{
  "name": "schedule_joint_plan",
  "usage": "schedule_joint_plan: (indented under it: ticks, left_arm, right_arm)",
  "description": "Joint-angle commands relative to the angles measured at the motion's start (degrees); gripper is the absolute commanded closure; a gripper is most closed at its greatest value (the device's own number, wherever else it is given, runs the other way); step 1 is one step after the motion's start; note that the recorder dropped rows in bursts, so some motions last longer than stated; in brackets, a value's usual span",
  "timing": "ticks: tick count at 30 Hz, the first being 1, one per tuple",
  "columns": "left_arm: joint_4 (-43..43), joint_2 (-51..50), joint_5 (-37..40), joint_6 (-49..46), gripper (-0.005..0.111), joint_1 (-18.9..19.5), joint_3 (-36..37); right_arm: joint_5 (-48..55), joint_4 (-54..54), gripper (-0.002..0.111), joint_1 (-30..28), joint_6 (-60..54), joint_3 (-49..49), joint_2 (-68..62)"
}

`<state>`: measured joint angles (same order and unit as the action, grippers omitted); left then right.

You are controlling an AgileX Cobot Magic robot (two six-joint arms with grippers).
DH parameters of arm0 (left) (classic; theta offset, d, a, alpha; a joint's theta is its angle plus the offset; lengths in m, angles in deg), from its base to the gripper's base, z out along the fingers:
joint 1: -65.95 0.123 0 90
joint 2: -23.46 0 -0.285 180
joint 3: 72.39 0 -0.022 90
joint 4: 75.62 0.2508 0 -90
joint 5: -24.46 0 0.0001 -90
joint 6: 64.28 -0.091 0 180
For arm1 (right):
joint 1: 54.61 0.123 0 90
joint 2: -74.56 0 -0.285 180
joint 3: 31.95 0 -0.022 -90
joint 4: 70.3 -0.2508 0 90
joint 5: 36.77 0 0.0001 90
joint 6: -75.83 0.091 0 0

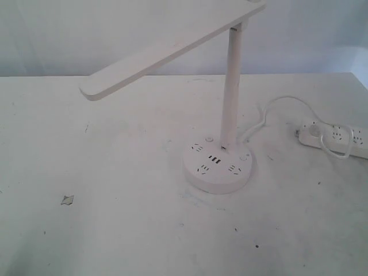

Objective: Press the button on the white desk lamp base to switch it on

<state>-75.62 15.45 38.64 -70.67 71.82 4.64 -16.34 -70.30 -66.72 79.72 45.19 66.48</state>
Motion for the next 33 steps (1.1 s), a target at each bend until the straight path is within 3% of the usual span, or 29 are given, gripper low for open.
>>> schedule_joint_plan:
  ticks: [1, 6, 12, 14, 25, 29, 33]
  left_arm:
    - [-0.3, 0.2, 0.3, 0.1, 0.107, -0.5, 0.2]
    - [-0.3, 0.2, 0.3, 0.1, 0.107, -0.5, 0.2]
    - [-0.3, 0.2, 0.3, 0.1, 0.107, -0.5, 0.2]
    - [-0.3, 0.2, 0.3, 0.1, 0.107, -0.5, 0.2]
    - [-0.3, 0.2, 0.3, 0.1, 0.107, -0.5, 0.2]
    - [-0.3, 0.2, 0.3, 0.1, 0.107, -0.5, 0.2]
    - [-0.3, 0.2, 0.3, 0.1, 0.107, -0.5, 0.2]
  right_arm:
    - [-2.4, 0.0, 0.108, -0.4, -0.3, 0.1, 0.3]
    - [-12.0, -0.5, 0.108, -0.4, 2.4, 0.1, 0.3]
    - [-25.1, -4.5, 0.108, -0.4, 35.3, 0.1, 0.3]
    - [-27.5, -4.6, 0.108, -0.4, 41.2, 0.1, 0.3]
    - [-30.5, -5.5, 0.108, -0.4, 46.2, 0.1, 0.3]
    - [-39.7, -5.5, 0.108, -0.4, 42.3, 0.1, 0.3]
    - [-55.6, -1.3, 0.108, -0.4, 41.0, 0.1, 0.3]
